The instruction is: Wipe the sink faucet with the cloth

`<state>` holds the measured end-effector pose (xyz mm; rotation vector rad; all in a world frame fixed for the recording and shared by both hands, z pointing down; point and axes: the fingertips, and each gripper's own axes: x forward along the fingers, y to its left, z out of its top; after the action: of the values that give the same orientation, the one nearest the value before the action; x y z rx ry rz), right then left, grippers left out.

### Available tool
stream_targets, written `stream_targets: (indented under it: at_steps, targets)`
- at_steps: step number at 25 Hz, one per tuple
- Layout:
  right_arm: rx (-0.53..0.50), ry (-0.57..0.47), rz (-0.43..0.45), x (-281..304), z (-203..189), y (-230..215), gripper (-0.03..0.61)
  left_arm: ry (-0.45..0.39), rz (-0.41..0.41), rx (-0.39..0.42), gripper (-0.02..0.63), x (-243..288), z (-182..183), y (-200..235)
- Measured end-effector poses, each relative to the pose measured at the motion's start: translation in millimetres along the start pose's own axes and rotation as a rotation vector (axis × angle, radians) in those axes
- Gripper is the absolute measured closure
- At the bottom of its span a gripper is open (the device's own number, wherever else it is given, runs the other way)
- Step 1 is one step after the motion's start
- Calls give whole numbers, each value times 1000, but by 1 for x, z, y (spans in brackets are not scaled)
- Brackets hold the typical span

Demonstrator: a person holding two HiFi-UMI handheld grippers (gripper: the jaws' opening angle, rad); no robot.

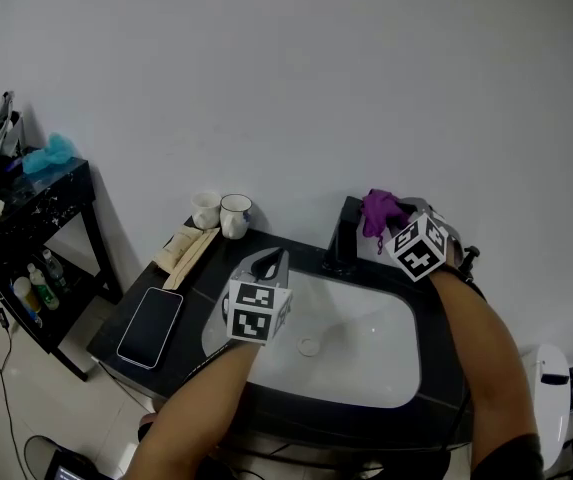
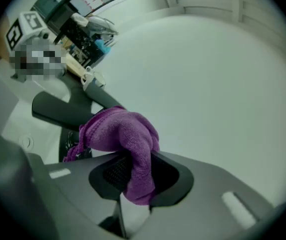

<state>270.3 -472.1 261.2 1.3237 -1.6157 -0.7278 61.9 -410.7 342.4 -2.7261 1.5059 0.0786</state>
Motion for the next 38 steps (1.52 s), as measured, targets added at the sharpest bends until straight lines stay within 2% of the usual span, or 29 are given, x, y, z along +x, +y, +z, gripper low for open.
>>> stream_targets:
  at_steps: [3, 12, 17, 19, 21, 23, 25, 30, 34, 37, 38]
  targets:
    - [-56, 30, 41, 8, -15, 27, 485, -6, -2, -1, 596, 1, 2, 0]
    - [-129, 86, 131, 23, -47, 89, 485, -4, -8, 18, 596, 3, 2, -3]
    - [-321, 133, 168, 23, -63, 127, 485, -8, 7, 12, 596, 0, 3, 2]
    - [-331, 118, 169, 15, -62, 137, 485, -14, 14, 4, 595, -2, 4, 4]
    - [-222, 60, 182, -2, -47, 147, 485, -16, 20, -4, 597, -2, 4, 5]
    - [-41, -15, 219, -24, -24, 159, 485, -20, 29, -11, 595, -3, 5, 8]
    - [180, -87, 264, -44, 0, 170, 486, -34, 49, -5, 597, -5, 8, 12]
    - [815, -202, 344, -51, 44, 192, 486, -92, 152, 93, 596, -14, 19, 26]
    - [1179, -344, 243, -32, 77, 183, 486, -170, 236, 29, 595, -27, 38, 49]
    - [1486, -428, 210, -11, 99, 172, 489, -215, 303, -40, 596, -41, 46, 75]
    - [1555, -453, 193, -5, 105, 167, 489, -224, 317, -56, 597, -44, 47, 81]
